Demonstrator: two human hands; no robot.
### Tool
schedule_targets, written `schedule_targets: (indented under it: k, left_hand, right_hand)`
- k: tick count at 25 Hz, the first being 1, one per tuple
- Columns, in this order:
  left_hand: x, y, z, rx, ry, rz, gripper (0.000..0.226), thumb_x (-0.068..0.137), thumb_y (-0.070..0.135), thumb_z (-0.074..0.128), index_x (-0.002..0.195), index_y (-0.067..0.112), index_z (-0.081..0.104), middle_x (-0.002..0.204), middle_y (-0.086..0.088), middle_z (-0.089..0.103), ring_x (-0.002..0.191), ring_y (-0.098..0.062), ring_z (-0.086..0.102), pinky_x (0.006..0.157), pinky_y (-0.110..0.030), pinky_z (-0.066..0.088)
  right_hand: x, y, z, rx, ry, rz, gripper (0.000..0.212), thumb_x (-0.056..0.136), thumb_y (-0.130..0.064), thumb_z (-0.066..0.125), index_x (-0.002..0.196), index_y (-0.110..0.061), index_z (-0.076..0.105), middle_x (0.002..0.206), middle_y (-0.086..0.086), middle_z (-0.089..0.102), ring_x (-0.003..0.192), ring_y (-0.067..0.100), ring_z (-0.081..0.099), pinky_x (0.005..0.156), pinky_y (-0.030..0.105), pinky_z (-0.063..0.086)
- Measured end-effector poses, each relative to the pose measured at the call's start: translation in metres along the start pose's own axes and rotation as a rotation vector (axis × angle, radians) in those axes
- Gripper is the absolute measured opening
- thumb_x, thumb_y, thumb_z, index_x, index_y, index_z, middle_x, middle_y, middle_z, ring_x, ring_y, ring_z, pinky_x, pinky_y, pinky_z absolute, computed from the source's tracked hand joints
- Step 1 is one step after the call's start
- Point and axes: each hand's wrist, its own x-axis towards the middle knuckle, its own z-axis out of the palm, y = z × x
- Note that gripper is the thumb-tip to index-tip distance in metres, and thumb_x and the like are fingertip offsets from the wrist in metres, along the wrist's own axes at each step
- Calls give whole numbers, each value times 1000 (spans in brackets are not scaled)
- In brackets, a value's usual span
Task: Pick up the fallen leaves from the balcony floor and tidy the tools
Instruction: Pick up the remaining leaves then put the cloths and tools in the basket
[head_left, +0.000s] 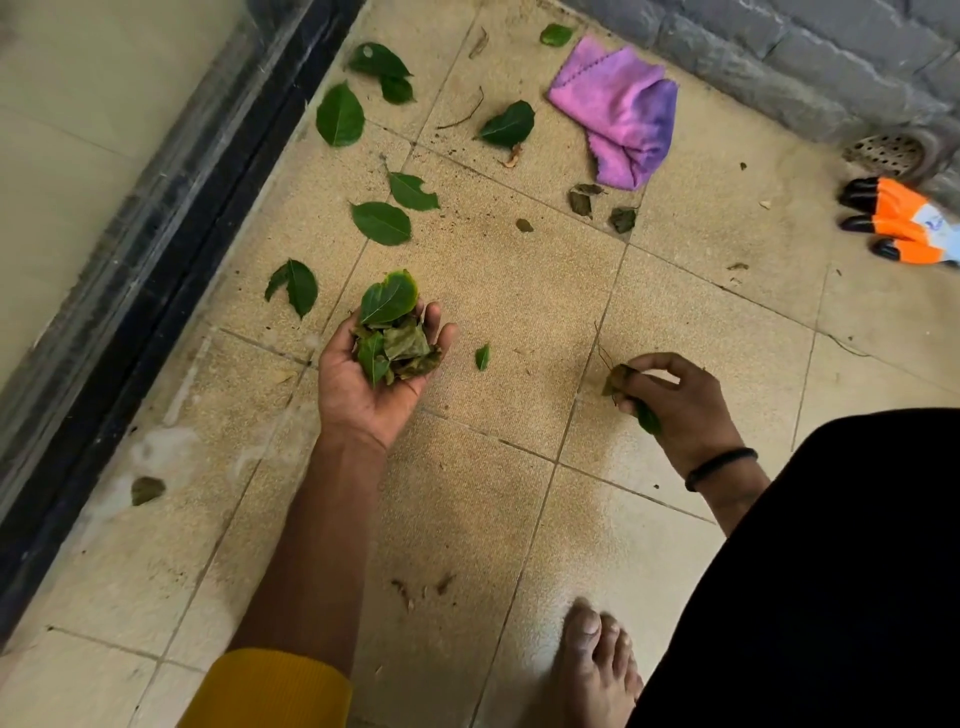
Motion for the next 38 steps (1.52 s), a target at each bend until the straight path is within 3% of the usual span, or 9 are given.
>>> schedule_targets:
  k: [5, 10, 14, 21, 25, 28, 30, 34, 38]
  left_hand:
    - [-3, 4, 3, 2, 11, 11, 44, 102, 34, 43, 120, 0, 66, 110, -18, 67, 111, -33, 63, 108, -50, 46]
    - [-4, 6, 3, -14, 18, 21, 45, 101, 35, 45, 124, 1, 63, 112, -19, 67, 111, -34, 63, 108, -51, 46]
    - [-5, 9, -2, -10, 22, 25, 47, 101, 35, 44, 133, 3, 57, 114, -19, 65, 113, -34, 63, 108, -51, 45]
    - [-4, 9, -4, 0, 53, 30, 51, 100, 34, 47, 140, 3, 54, 116, -20, 65, 114, -34, 62, 107, -51, 46]
    - [-4, 6, -2, 4, 66, 18, 46, 101, 34, 48, 132, 1, 59, 114, -20, 66, 112, -35, 63, 107, -52, 46]
    - [-1, 3, 5, 16, 80, 5, 49, 101, 34, 48, 137, 2, 56, 115, -21, 65, 112, -35, 63, 106, -51, 47]
    - [-1, -1, 16, 61, 98, -9, 52, 100, 33, 49, 140, 0, 54, 116, -22, 66, 110, -35, 64, 104, -52, 49]
    - [-25, -9, 76, 125, 116, -61, 51, 98, 32, 53, 138, 2, 56, 115, -22, 67, 109, -37, 64, 102, -56, 49]
    - [-77, -15, 177, 117, 126, -121, 47, 99, 32, 51, 137, 6, 58, 127, -20, 65, 110, -38, 65, 96, -55, 53]
  right_hand:
    - [-4, -33, 30, -86, -248, -59, 45, 82, 1, 77, 123, -12, 64, 88, 21, 73, 56, 19, 61, 47, 21, 45]
    - [3, -19, 85, -649, -421, -420, 52, 82, -7, 77, 129, -22, 63, 96, 3, 74, 77, 15, 72, 67, 23, 57]
    - [19, -4, 115, -1081, -417, -698, 55, 83, -16, 74, 136, -20, 60, 105, 3, 66, 95, 19, 62, 80, 24, 50]
    - [19, 13, 124, -1107, -372, -848, 13, 85, -13, 69, 98, -10, 69, 93, 5, 58, 77, 23, 57, 66, 38, 52]
    - [17, 3, 124, -971, -346, -617, 9, 82, -13, 76, 90, -11, 71, 87, 2, 66, 74, 17, 62, 64, 28, 53]
    - [16, -21, 108, -533, -383, -176, 10, 84, -13, 78, 92, -8, 74, 74, 8, 73, 56, 14, 61, 45, 22, 45]
    - [13, -41, 92, -334, -392, -32, 11, 85, -10, 77, 95, -4, 75, 73, 12, 71, 54, 15, 56, 46, 23, 38]
    - [-21, -118, 68, -88, -417, 40, 7, 86, 2, 70, 92, 3, 73, 79, 18, 66, 61, 17, 52, 49, 20, 44]
    - [-101, -225, 52, -333, -438, -107, 11, 85, -2, 73, 97, -1, 72, 74, 12, 70, 52, 15, 56, 44, 19, 40]
